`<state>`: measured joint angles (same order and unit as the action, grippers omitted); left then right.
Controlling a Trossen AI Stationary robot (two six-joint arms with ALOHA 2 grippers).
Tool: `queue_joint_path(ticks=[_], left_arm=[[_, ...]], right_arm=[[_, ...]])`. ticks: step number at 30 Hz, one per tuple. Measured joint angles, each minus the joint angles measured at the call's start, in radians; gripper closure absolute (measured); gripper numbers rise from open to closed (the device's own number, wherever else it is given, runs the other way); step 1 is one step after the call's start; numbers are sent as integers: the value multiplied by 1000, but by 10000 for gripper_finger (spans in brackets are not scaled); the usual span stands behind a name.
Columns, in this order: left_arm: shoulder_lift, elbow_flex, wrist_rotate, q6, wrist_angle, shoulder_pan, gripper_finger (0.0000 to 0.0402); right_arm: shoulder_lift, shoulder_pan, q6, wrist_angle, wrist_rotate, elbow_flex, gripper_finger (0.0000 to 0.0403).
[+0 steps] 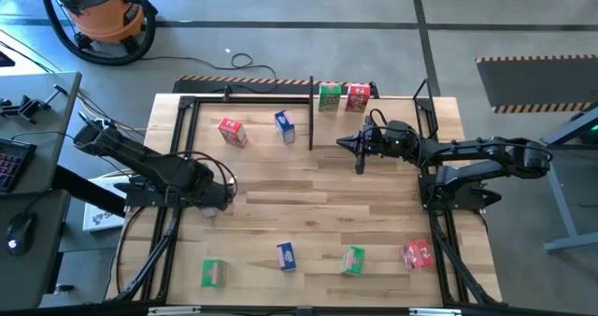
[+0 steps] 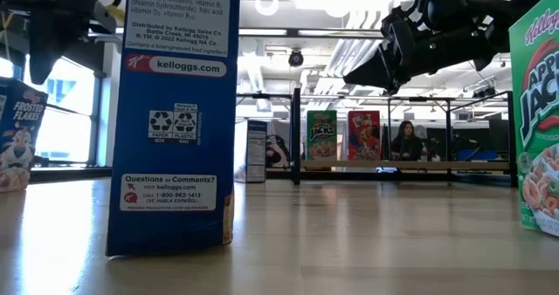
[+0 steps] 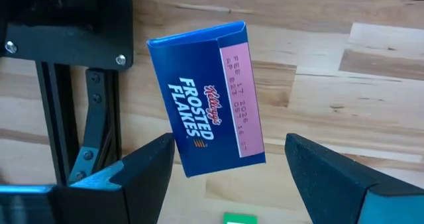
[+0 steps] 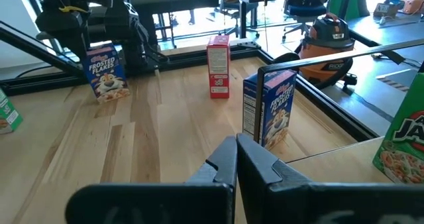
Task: Stack cereal on shelf
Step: Put the middle left blue cereal box on the shelf
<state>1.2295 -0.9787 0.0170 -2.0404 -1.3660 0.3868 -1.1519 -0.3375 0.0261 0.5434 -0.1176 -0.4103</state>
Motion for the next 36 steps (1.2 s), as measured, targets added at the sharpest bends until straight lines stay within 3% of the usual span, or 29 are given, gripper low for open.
queue_joint_path(ticks=[8,20,24,30,33,36], left_arm=[[33,0,8,49,-10,5,129],[53,-1,0,81,-18,84,197],[46,-6,-51,142,-20,102,210],[26,-62,-250,446,55,84,217],[17,-74,-329,694,153,37,218],[17,-75,-341,996,311,-29,218]], right_arm=[[0,0,0,0,-4,0,403],[0,0,1,0,-11,0,403],[0,0,24,0,-14,0,402],[0,1,46,0,-62,0,380],[0,17,53,1,-118,0,339],[0,53,53,22,-188,0,286]])
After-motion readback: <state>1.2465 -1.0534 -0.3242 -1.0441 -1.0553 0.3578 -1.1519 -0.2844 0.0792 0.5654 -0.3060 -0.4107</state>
